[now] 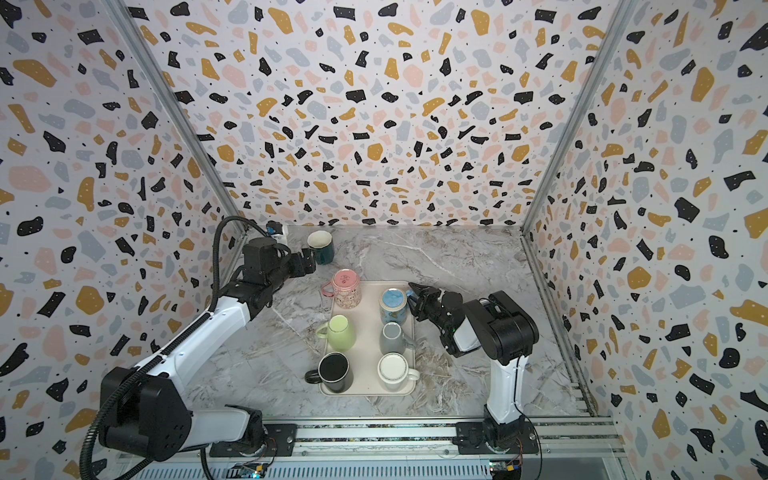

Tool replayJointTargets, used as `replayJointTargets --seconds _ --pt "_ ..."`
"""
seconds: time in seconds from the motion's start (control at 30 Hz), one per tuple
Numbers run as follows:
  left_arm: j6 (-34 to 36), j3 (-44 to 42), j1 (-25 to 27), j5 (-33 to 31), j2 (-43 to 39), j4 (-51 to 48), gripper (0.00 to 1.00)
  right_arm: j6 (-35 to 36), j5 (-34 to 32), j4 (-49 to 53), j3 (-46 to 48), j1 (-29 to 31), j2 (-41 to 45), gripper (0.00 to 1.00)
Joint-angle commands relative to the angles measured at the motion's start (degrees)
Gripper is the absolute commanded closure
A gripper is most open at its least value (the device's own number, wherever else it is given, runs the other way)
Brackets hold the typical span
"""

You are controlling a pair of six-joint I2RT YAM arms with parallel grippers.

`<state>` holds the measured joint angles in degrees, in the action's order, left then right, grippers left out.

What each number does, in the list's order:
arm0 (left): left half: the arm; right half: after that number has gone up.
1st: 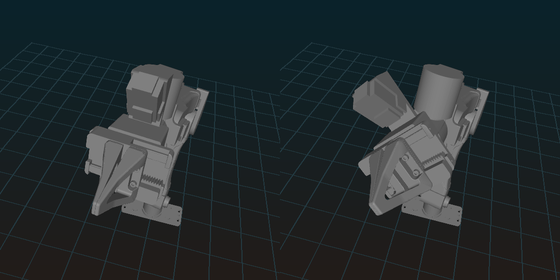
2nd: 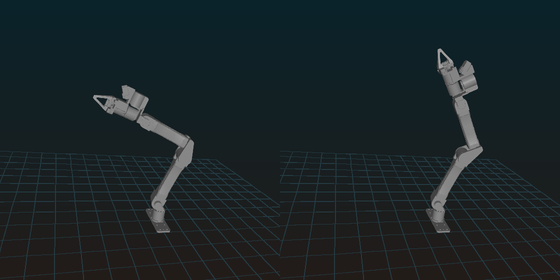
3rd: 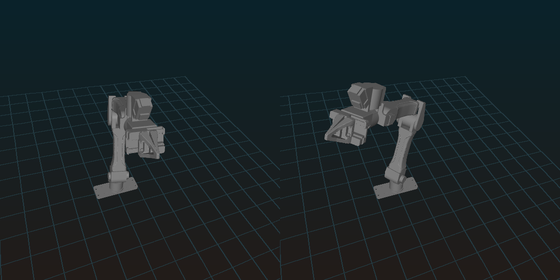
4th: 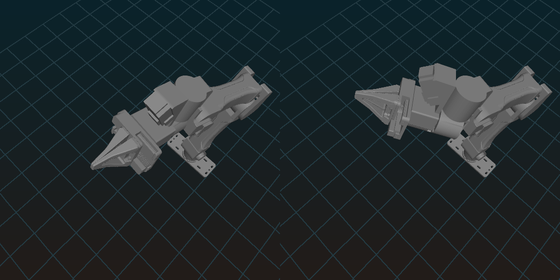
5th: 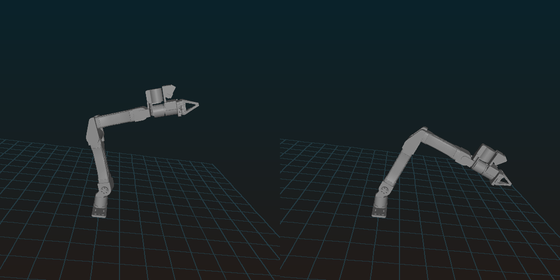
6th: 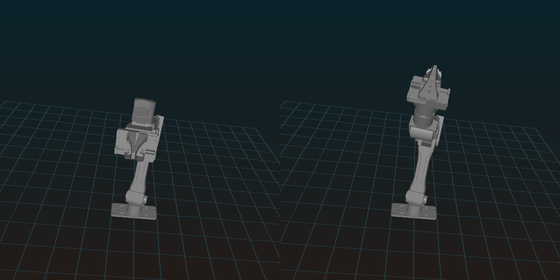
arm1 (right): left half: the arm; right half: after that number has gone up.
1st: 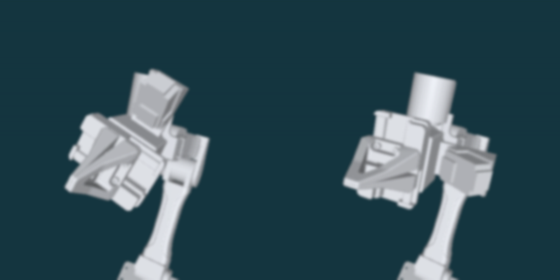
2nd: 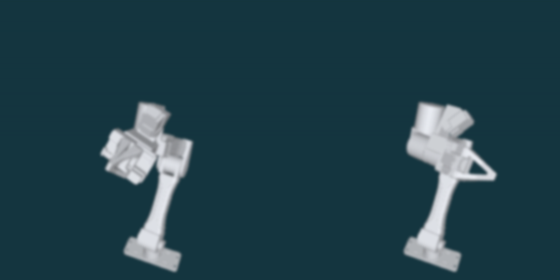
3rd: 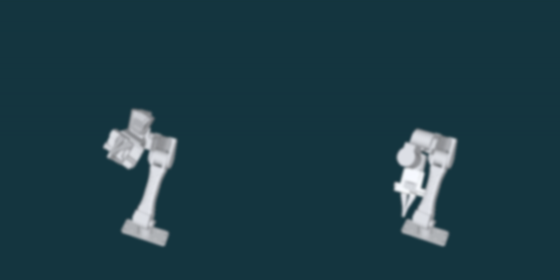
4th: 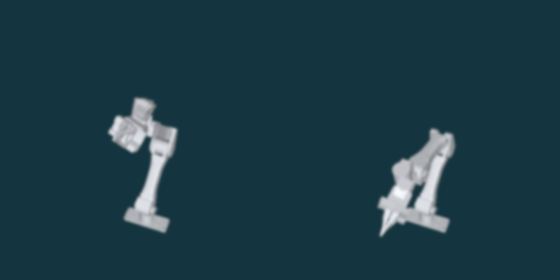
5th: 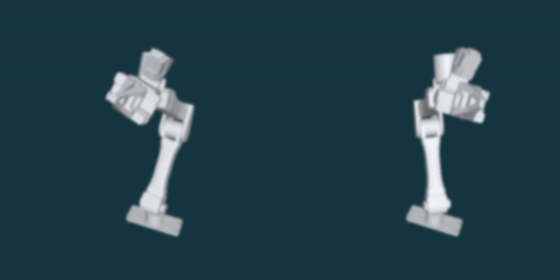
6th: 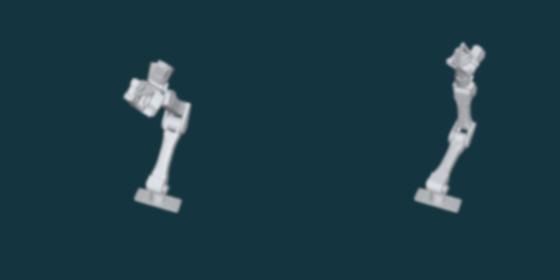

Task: Turn the mug right side up
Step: 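Close the right gripper on the light blue mug's handle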

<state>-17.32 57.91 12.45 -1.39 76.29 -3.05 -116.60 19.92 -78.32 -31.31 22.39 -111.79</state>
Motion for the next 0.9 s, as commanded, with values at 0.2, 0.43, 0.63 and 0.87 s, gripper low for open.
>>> replayJointTargets --seconds 0.2,0.43,0.63,0.87 --pt "1.1 1.3 -0.1 -0.1 -0.7 0.4 0.09 1.3 1.2 0.7 -2.9 -0.6 -1.2 0.57" --pt "1.2 1.5 -0.2 0.0 -0.6 0.3 0.09 0.6 2.1 -0.5 -4.5 -0.7 -3.3 0.64" --pt "1.3 1.3 -0.4 0.1 -0.4 0.1 0.09 0.5 2.3 -0.9 -4.9 -0.7 -4.3 0.78" --pt "1.4 1.3 -0.5 0.1 -0.5 0.1 0.09 0.1 2.5 -2.2 -5.0 -0.7 -5.6 0.93"
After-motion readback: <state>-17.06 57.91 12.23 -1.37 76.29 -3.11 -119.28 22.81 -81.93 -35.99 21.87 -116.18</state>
